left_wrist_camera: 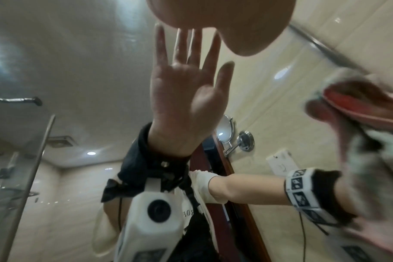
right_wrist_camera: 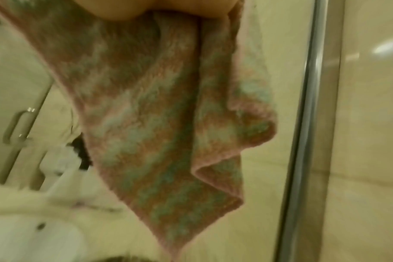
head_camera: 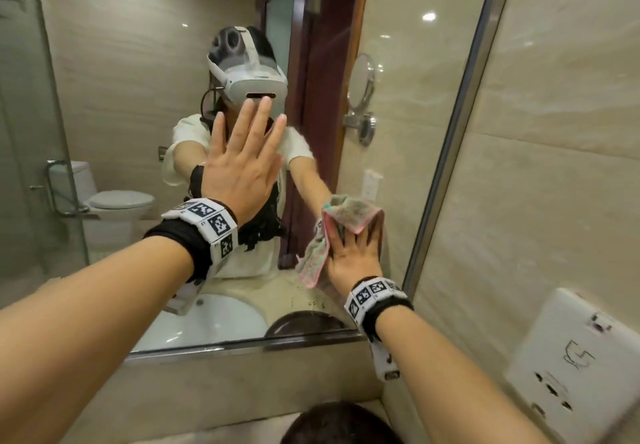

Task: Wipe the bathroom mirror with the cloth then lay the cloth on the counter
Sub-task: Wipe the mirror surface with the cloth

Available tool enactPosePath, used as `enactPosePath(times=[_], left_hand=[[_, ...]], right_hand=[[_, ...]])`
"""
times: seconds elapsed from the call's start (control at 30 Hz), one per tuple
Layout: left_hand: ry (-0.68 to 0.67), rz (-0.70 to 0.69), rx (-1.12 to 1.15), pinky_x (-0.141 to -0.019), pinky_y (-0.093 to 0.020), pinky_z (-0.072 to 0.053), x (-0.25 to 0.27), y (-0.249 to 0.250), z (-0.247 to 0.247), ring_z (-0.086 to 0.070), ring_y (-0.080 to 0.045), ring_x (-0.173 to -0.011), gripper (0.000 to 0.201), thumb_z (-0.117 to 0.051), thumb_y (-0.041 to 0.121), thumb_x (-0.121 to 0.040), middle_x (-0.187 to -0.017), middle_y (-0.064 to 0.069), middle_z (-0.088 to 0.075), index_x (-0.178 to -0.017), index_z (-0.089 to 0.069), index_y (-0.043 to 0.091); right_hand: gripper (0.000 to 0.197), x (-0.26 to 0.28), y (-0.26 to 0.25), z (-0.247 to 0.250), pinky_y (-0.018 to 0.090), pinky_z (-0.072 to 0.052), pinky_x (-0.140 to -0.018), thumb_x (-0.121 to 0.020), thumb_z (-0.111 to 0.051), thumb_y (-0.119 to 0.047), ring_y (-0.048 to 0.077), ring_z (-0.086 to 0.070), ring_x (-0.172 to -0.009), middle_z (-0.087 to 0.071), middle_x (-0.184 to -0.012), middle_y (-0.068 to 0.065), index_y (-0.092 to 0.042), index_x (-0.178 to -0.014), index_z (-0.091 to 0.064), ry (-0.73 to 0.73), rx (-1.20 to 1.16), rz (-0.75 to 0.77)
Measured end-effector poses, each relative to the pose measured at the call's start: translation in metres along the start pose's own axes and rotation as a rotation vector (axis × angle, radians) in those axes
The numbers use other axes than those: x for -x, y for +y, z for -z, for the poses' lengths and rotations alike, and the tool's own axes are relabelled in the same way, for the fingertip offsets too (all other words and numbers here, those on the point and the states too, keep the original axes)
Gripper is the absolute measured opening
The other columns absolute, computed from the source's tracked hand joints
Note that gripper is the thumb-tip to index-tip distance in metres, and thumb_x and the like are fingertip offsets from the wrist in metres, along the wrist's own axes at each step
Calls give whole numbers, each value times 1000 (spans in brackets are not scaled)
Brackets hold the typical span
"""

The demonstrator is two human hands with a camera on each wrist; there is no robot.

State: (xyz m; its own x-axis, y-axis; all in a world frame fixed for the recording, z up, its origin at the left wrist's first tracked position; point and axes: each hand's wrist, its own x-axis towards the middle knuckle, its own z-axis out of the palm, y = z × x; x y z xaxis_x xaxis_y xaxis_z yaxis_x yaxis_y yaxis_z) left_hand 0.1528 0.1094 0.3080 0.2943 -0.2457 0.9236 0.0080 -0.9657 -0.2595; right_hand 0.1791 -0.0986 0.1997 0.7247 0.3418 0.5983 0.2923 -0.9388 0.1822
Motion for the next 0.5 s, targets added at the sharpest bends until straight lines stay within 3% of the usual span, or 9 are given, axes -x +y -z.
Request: enactPosePath(times=[0.03, 0.1, 0.17, 0.23, 0.37, 0.5], left_hand=[[2, -7, -9, -113, -55, -20, 4, -1, -2, -20, -29, -144, 51, -32, 34, -101, -155, -13, -22, -148, -27, 15], [-1, -18, -5, -112, -57, -21, 7, -1, -2, -22, -31, -143, 51, -32, 34, -101, -155, -13, -24, -148, -27, 14], [-1, -31, 2, -111, -58, -22, 5, -2, -2, -23, -33, -142, 49, -33, 31, -101, -154, -14, -24, -147, -28, 14], [23, -42, -17, -110, -59, -23, 2, -3, -4, -27, -34, -141, 47, -32, 29, -102, -153, -15, -27, -146, -30, 13], [89, -54, -82, -108, -58, -28, 1, -4, -9, -32, -35, -138, 46, -32, 29, -103, -151, -15, -32, -145, -34, 12], [110, -64, -59, -108, -58, -26, 2, -5, -11, -31, -35, -139, 47, -31, 30, -103, -151, -16, -31, -146, -31, 11]], right_hand=[[77, 7, -2, -9, 60, 14, -111, -86, -31, -43, 41, -22, -136, -38, -149, 8, -24, -150, 8, -18, 14, -5], [78, 14, -3, -16, 59, 13, -112, -85, -31, -42, 39, -17, -137, -39, -148, 7, -25, -150, 9, -48, 22, 12], [79, 9, 1, -11, 57, 16, -112, -84, -32, -46, 38, -9, -141, -29, -151, 5, -27, -150, 5, -81, 28, 29], [74, -5, 5, 6, 55, 20, -111, -86, -34, -49, 40, -14, -141, -25, -153, 9, -29, -151, -5, -39, 44, 45], [70, -58, 16, 62, 52, 29, -103, -94, -27, -55, 36, 14, -144, 11, -159, 7, -34, -146, 15, 104, 5, -61], [73, -98, 22, 99, 60, 13, -112, -91, -24, -61, 39, 8, -144, 7, -159, 10, -31, -150, 7, 227, -29, -153]])
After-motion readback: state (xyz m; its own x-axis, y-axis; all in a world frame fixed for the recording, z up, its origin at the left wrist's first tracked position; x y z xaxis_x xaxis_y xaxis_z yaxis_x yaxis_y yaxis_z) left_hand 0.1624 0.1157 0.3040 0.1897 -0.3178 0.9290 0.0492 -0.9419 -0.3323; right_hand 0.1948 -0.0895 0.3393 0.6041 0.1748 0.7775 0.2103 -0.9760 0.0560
